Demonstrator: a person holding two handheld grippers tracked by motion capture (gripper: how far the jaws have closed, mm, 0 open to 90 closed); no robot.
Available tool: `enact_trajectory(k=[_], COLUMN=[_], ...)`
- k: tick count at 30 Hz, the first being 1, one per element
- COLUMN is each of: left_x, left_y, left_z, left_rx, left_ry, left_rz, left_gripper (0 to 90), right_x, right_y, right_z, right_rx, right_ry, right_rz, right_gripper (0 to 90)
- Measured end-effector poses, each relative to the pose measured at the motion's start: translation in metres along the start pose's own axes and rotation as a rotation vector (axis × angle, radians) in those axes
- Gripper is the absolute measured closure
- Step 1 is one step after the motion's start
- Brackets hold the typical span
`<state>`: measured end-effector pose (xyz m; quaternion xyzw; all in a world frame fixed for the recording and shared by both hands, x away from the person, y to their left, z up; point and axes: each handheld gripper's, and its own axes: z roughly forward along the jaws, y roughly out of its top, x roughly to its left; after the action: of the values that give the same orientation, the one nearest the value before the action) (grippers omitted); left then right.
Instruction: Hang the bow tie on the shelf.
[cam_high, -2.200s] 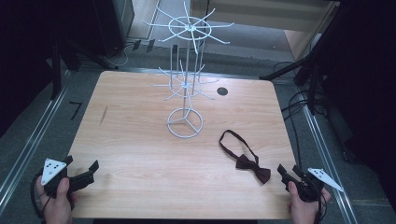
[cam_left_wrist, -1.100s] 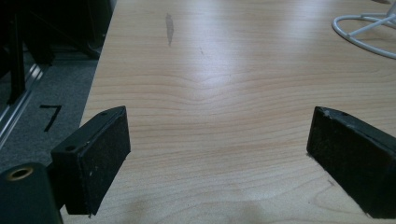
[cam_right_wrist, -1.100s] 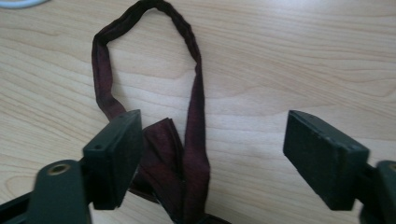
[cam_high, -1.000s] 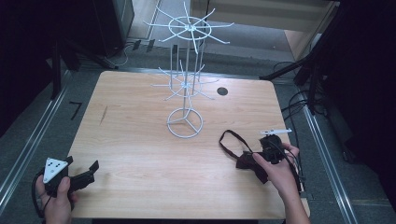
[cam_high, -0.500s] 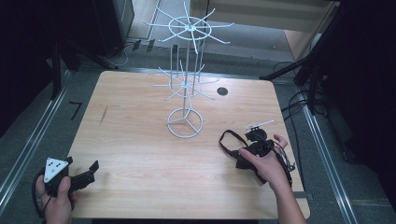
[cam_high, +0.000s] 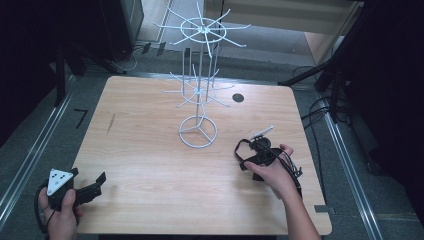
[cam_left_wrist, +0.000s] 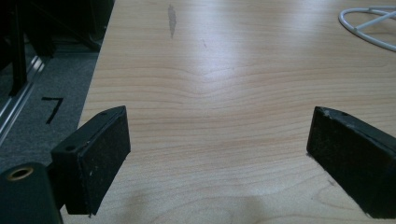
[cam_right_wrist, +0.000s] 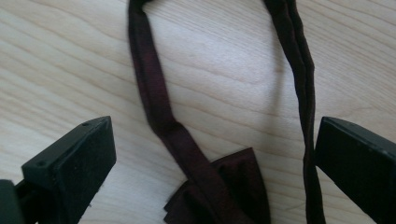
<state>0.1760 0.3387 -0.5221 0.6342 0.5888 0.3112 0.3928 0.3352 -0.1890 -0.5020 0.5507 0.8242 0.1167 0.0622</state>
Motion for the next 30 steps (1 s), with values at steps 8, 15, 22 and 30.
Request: enact_trajectory(k=[8, 15, 22, 30], left_x=[0.0, 0.0, 0.0, 0.0], left_y=[0.0, 0.0, 0.0, 0.0], left_z=[0.0, 0.0, 0.001, 0.0], left_rx=[0.002, 0.003, 0.003, 0.006], left_ry=[0.0, -0.003, -0.005, -0.008], left_rz=[-0.003, 0.001, 0.003, 0.0], left_gripper=[6.8, 6.8, 6.8, 6.8], right_x=[-0.006, -0.012, -0.016, -0.014], right_y=[0.005, 0.004, 0.002, 0.001], right_z=[0.007, 0.006, 0.003, 0.003], right_rx=[0.067, 0.061, 0.044, 0.022], right_ry=[-0.076, -0.009, 0.0, 0.02], right_rz=[0.034, 0.039, 0.017, 0.0], right_gripper=[15.5, 46.8, 77.2, 90.0])
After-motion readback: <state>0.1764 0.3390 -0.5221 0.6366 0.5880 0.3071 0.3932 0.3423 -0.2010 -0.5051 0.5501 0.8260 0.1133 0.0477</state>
